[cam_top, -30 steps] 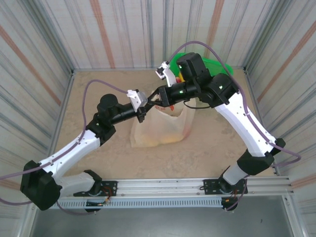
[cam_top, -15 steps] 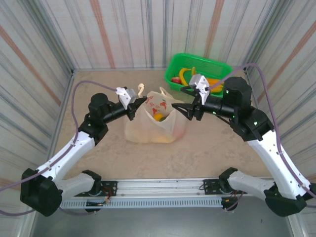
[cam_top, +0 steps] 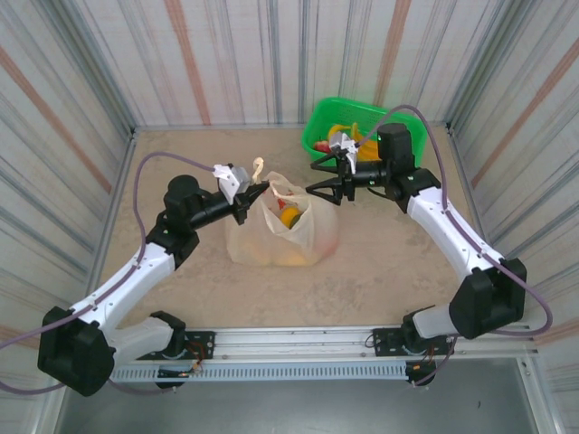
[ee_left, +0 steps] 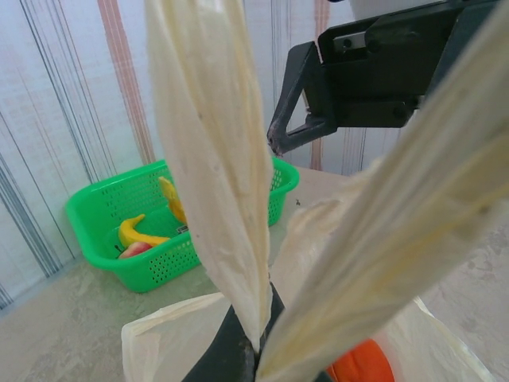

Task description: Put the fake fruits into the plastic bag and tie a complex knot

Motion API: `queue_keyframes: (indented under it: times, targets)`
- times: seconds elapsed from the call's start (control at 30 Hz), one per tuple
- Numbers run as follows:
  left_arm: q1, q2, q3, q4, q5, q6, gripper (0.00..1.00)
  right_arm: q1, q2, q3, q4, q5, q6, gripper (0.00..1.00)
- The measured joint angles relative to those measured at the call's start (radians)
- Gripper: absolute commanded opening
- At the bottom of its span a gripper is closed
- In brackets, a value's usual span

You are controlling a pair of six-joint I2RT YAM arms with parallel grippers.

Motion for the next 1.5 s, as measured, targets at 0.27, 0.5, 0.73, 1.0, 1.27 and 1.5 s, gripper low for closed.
queue_keyframes:
  times: [0.27, 0.5, 0.73, 1.0, 1.27, 1.5]
  targets:
    - [0.003, 0.020, 0.000, 0.005, 0.017, -0.004, 0.00, -0.059, 0.003, 0.035, 0.047, -0.177, -0.038, 0.82]
    - [0.010, 0.035, 0.000, 0.036, 0.051, -0.024, 0.00, 0.015, 0.043, 0.050, -0.015, -0.177, -0.153, 0.85]
    - [0.010, 0.041, 0.000, 0.055, 0.078, -0.031, 0.00, 0.085, 0.181, 0.103, -0.059, -0.107, -0.226, 0.80]
    - [0.010, 0.041, 0.000, 0.056, 0.095, -0.035, 0.00, 0.122, 0.300, 0.179, -0.059, -0.051, -0.245, 0.52]
    - [0.010, 0.041, 0.000, 0.040, 0.058, -0.069, 0.00, 0.183, 0.212, 0.069, 0.009, 0.122, -0.270, 0.00]
    - [-0.015, 0.051, 0.082, -0.103, -0.035, -0.151, 0.00, 0.176, -0.041, -0.223, 0.302, 0.398, -0.187, 0.00]
